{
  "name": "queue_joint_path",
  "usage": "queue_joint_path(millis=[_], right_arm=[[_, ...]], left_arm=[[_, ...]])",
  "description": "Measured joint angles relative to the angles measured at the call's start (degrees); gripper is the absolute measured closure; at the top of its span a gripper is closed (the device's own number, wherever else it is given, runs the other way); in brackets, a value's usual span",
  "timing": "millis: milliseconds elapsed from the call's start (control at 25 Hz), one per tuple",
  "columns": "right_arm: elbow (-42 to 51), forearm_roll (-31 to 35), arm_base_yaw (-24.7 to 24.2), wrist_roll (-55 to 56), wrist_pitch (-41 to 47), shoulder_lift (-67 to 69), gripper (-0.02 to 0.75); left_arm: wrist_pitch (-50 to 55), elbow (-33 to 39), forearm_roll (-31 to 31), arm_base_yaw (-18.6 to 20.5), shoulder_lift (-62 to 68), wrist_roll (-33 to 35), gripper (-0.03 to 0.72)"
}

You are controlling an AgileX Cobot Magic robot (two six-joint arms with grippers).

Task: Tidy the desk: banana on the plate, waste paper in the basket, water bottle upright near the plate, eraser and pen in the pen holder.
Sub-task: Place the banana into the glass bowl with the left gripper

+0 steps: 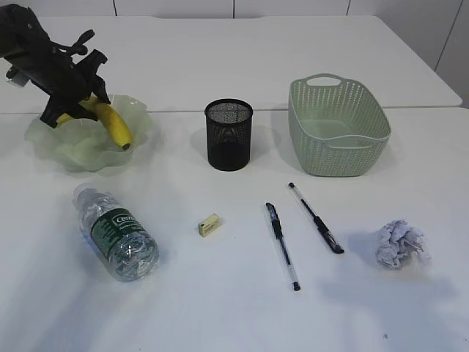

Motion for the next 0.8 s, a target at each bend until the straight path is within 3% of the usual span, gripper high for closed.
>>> queue_joint_path(millis=[360,560,800], right_arm=[[0.0,0.4,0.0,0.0,0.0,0.0,0.246],[0.0,0.4,0.0,0.0,0.0,0.0,0.246],[0.0,0.4,0.0,0.0,0.0,0.0,0.246]], left_arm=[[0.5,-0.6,-0.7,0.0,0.2,0.0,0.273],[2.2,-2.9,-0.7,0.0,-0.9,1.6,0.255],[11.1,-8.0,-0.7,0.0,-2.2,9.0,0.255]])
